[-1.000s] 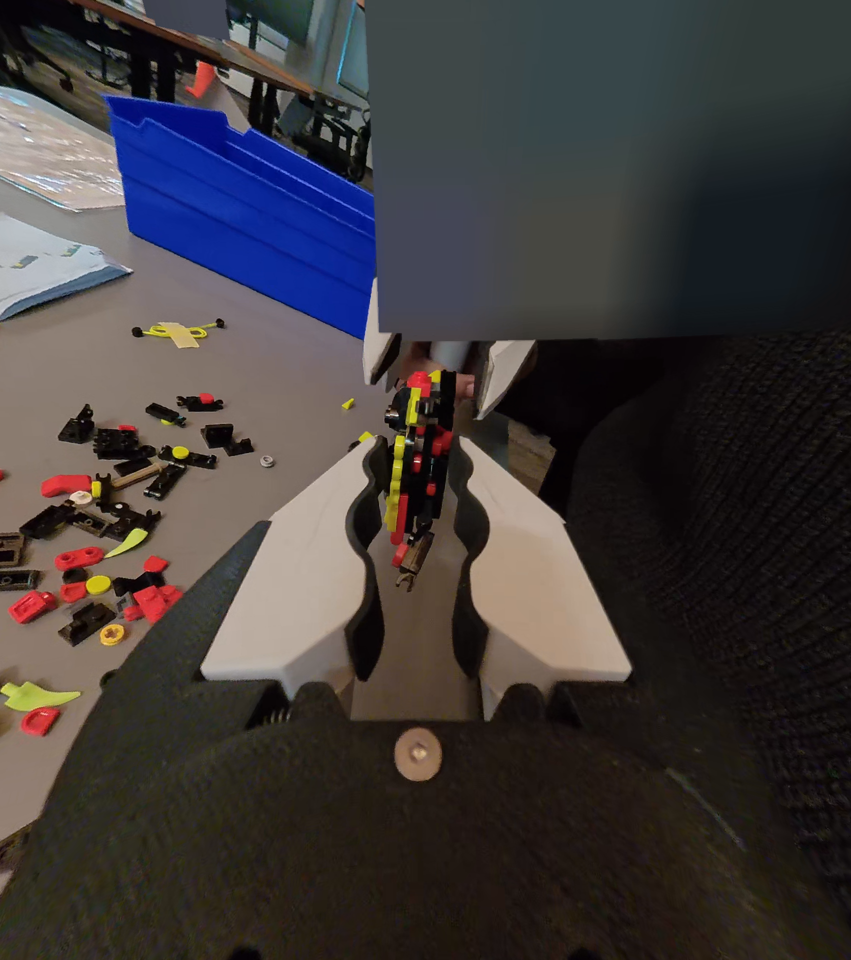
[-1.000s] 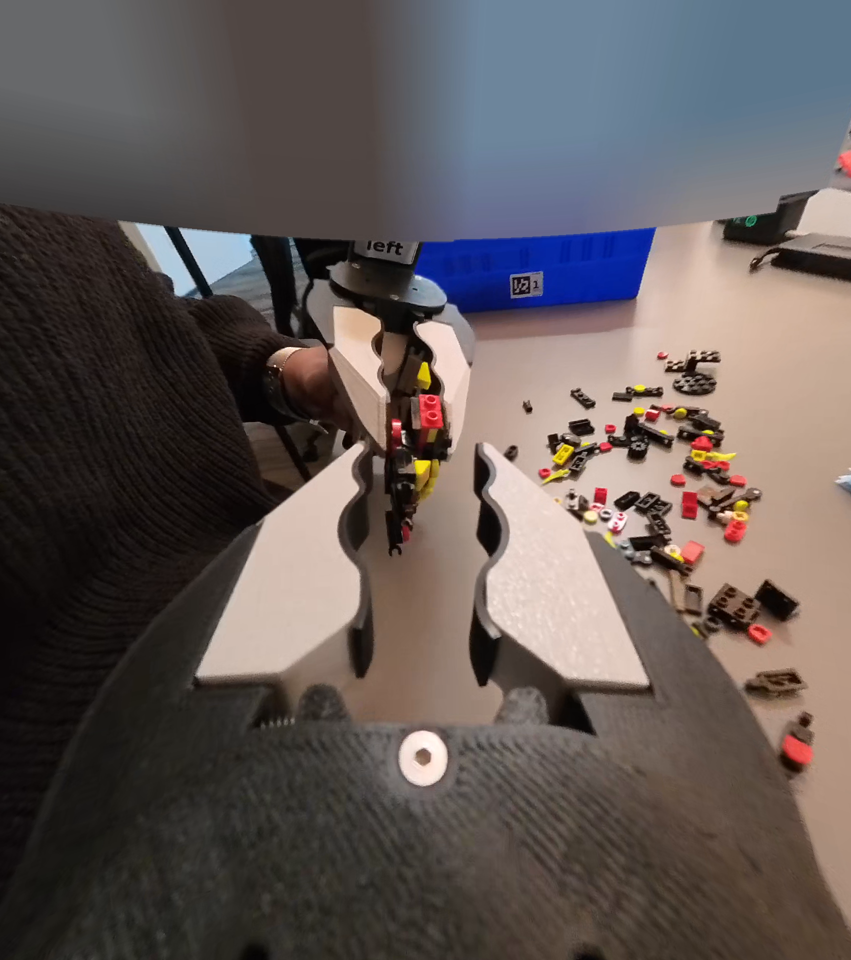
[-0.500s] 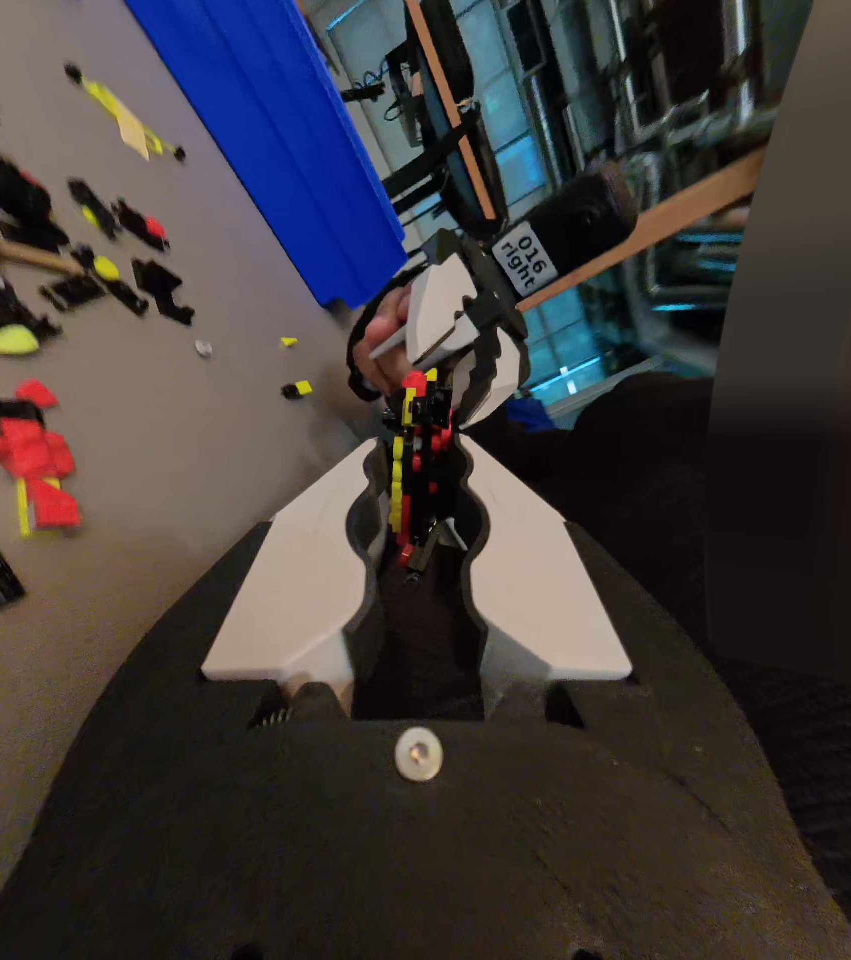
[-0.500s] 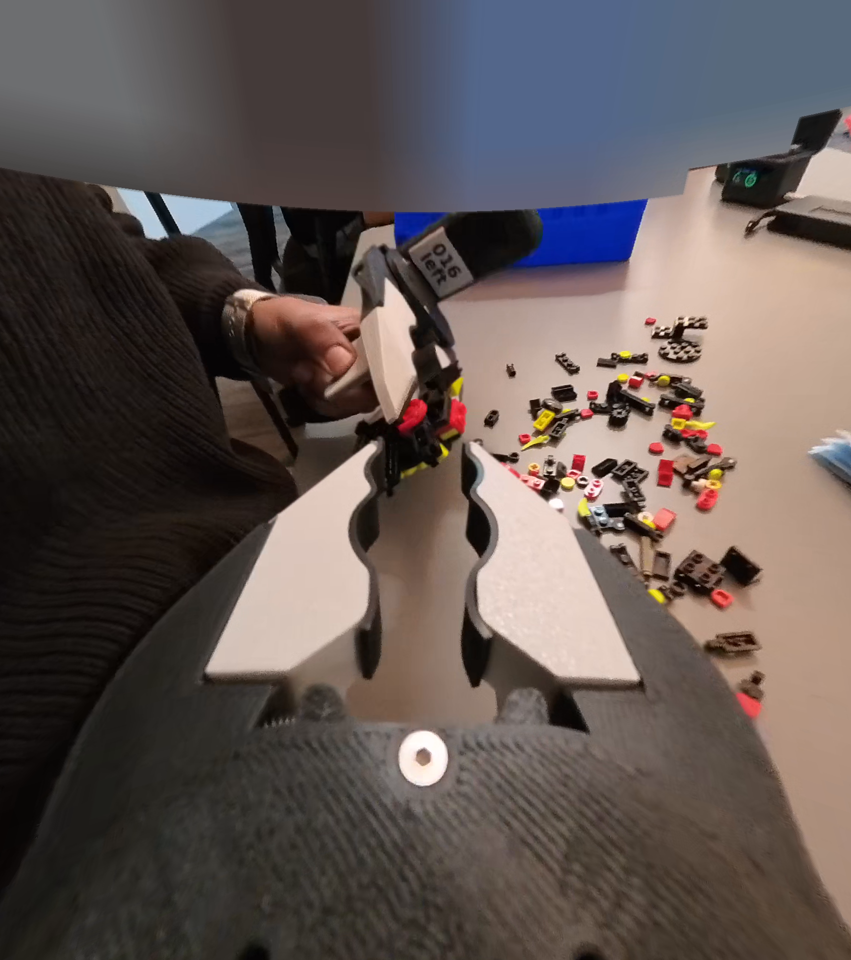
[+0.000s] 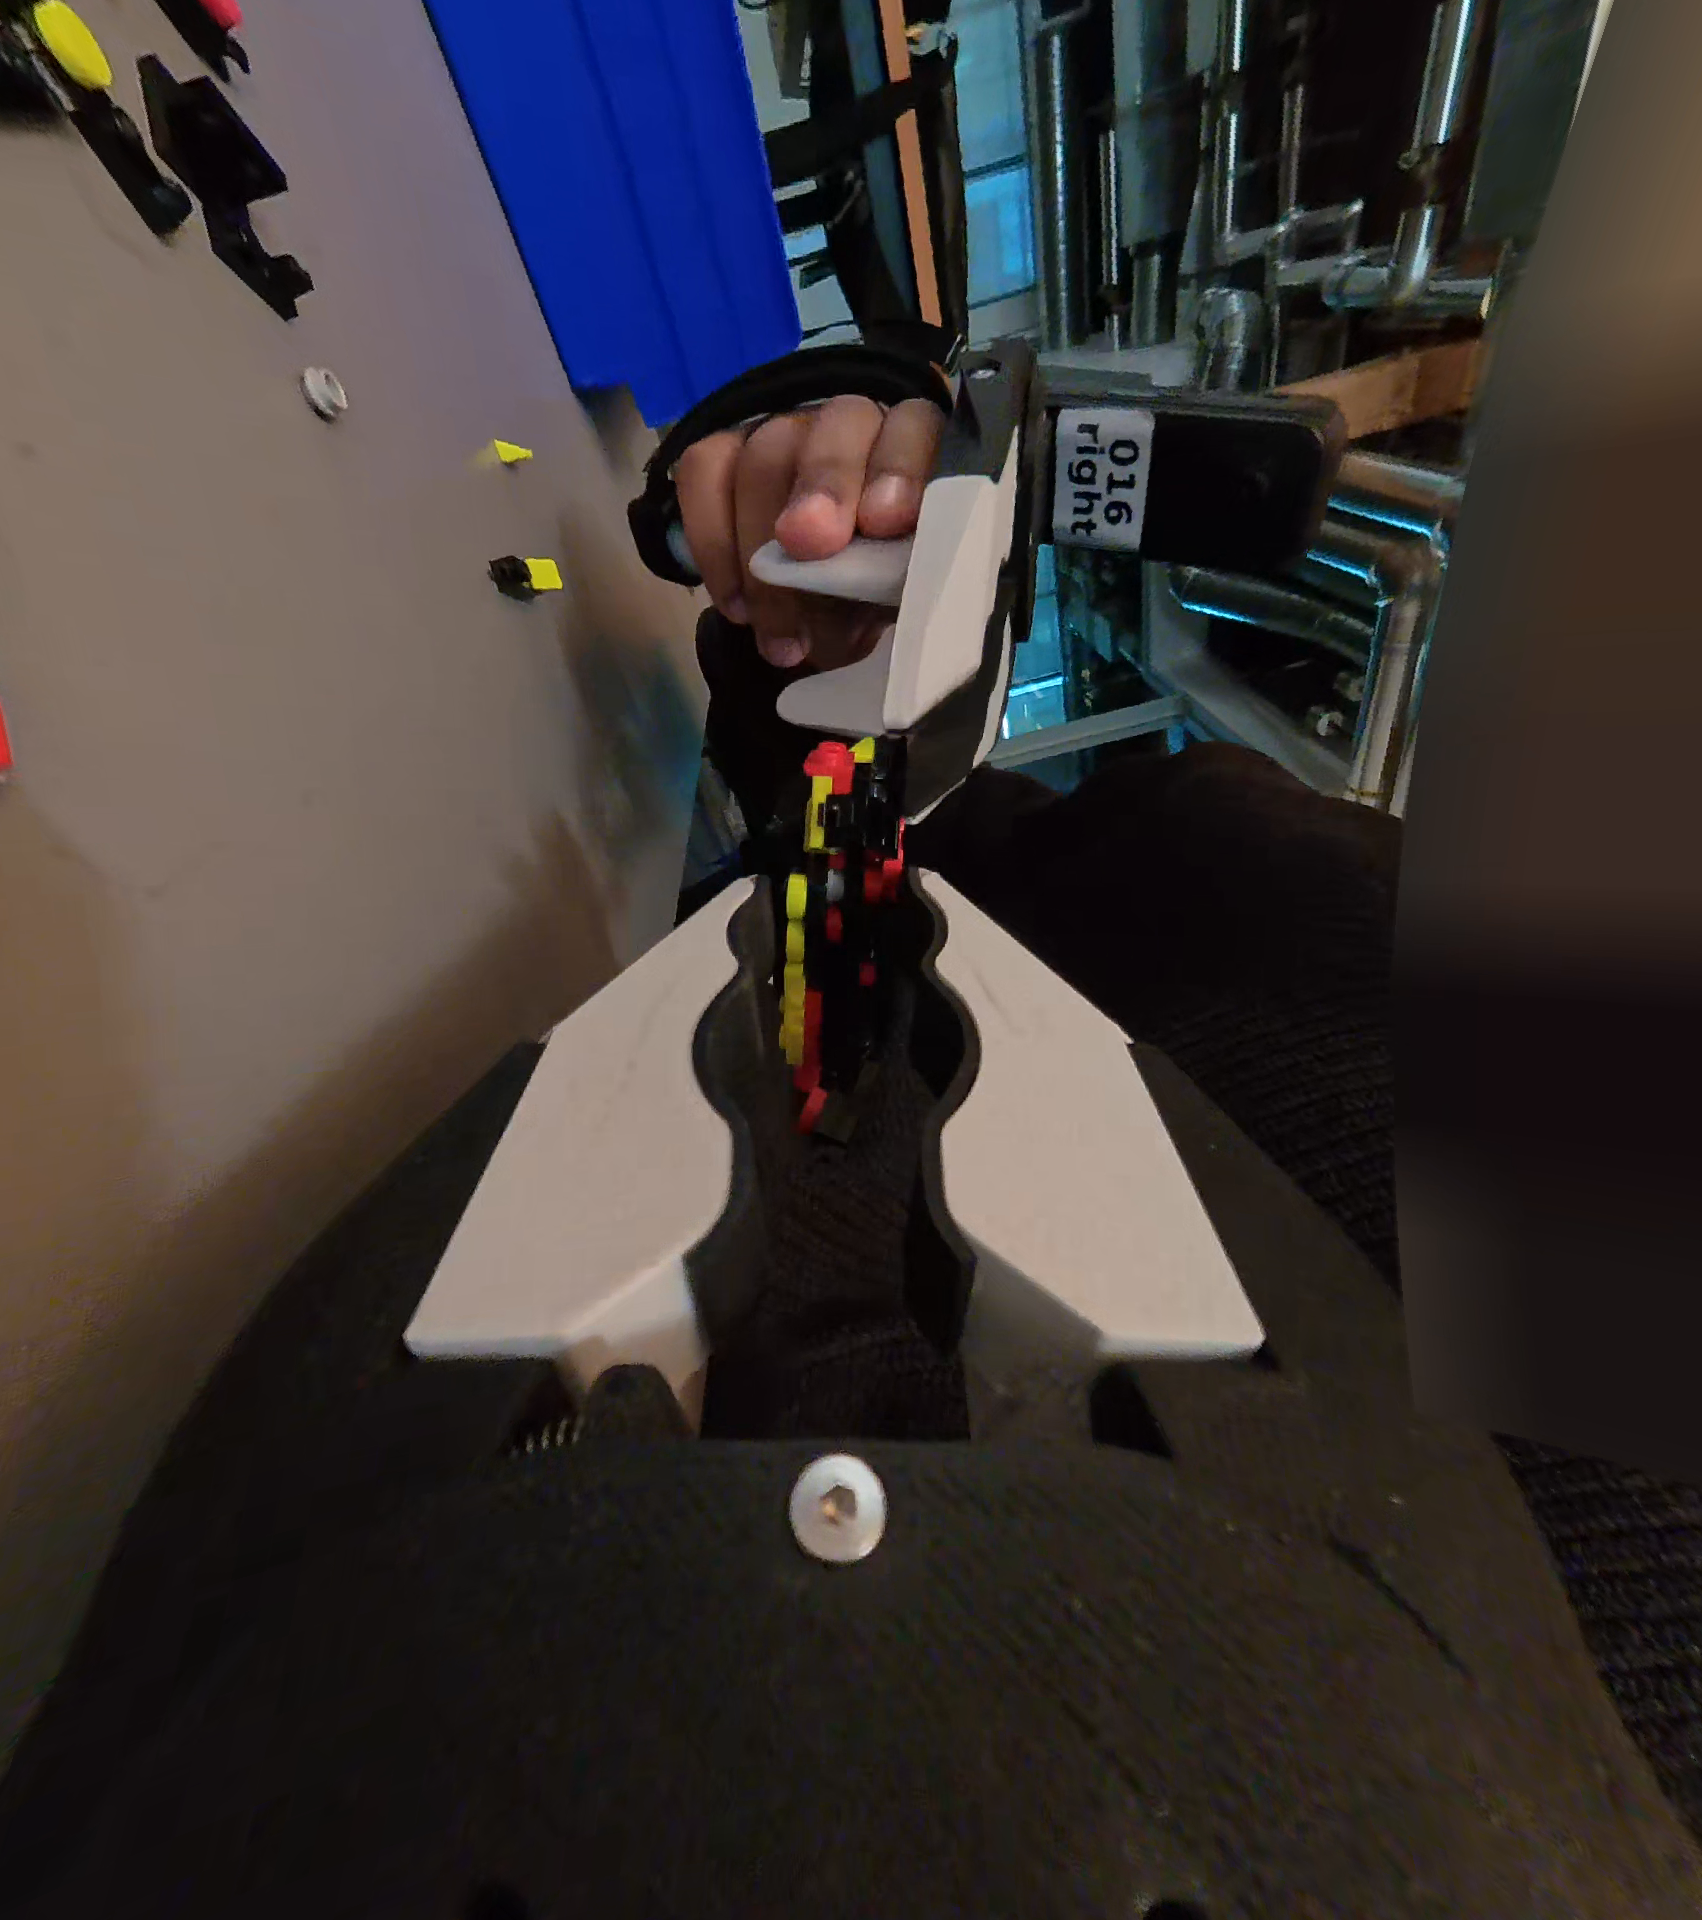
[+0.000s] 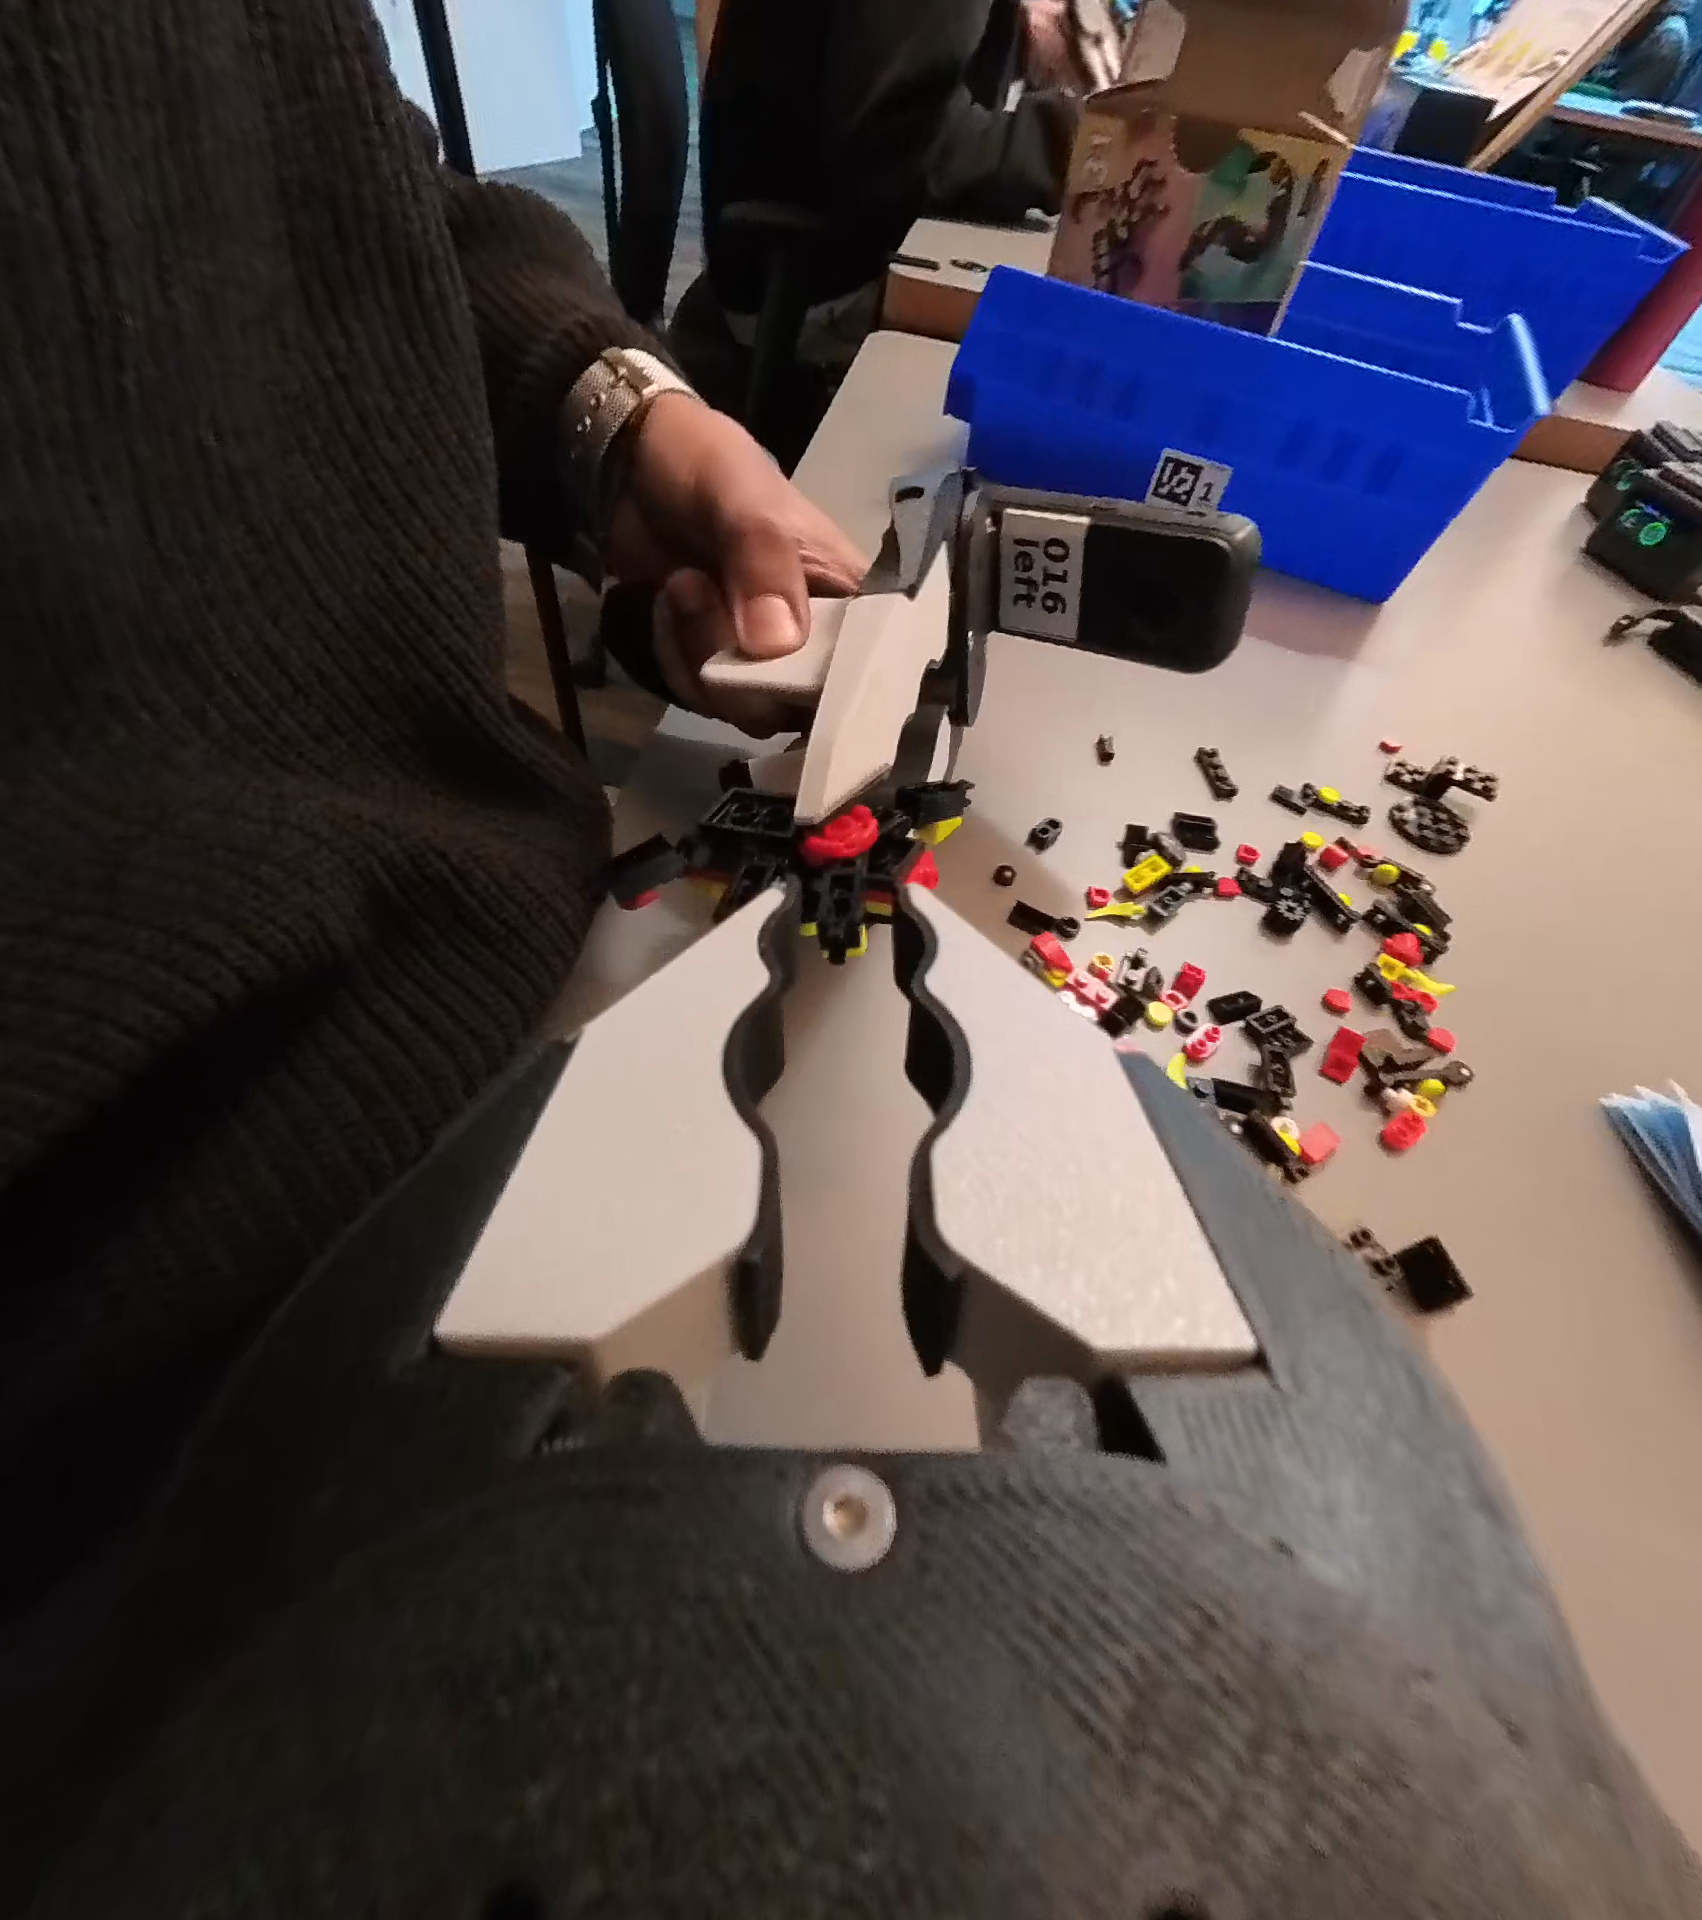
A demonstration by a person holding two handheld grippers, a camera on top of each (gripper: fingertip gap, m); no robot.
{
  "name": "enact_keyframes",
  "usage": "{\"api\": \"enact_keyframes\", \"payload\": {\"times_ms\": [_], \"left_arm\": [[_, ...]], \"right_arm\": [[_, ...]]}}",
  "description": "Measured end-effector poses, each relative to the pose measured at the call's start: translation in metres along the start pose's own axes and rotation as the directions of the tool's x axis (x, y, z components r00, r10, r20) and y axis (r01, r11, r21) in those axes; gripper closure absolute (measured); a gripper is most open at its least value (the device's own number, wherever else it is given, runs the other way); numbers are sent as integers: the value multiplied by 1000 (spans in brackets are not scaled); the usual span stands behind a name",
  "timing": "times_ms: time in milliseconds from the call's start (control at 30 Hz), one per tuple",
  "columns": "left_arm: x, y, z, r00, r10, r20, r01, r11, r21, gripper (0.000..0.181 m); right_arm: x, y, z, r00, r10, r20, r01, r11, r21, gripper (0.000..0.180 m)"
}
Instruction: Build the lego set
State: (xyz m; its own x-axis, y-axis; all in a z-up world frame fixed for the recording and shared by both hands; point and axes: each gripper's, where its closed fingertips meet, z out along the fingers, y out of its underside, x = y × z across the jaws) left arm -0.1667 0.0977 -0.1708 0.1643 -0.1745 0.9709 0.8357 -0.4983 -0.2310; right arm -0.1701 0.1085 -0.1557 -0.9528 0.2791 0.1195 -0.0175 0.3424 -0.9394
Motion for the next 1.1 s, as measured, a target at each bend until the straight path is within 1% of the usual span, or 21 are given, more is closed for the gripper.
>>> {"api": "enact_keyframes", "payload": {"times_ms": [100, 200, 400, 700, 833, 1000, 1100], "left_arm": [[2, 2, 2, 1000, -4, -9, 4, 1000, -10, 159], [2, 4, 4, 1000, -14, -18, 14, 1000, -18, 159], [1, 8, 8, 1000, -19, -19, 18, 999, -39, 159], [1, 16, 11, 1000, -6, -13, 5, 996, -85, 159], [1, 19, 13, 1000, 5, -11, -6, 995, -104, 159], [6, 11, 12, 999, 11, -40, -13, 999, -50, 159], [5, 6, 10, 999, 36, -19, -36, 999, -17, 158]], "right_arm": [[-4, 2, 3, 1000, -17, 17, 17, 1000, -12, 165], [-6, 0, 3, 999, -40, 23, 40, 999, -8, 171], [-12, 1, 6, 997, -57, 44, 57, 998, -15, 170], [-16, 2, 7, 995, -88, 52, 90, 995, -33, 173], [-18, 2, 6, 995, -71, 72, 74, 997, -36, 173], [-11, -3, 3, 998, -39, 43, 39, 999, -7, 173], [-5, -2, 4, 999, -42, 7, 42, 999, -15, 173]]}}
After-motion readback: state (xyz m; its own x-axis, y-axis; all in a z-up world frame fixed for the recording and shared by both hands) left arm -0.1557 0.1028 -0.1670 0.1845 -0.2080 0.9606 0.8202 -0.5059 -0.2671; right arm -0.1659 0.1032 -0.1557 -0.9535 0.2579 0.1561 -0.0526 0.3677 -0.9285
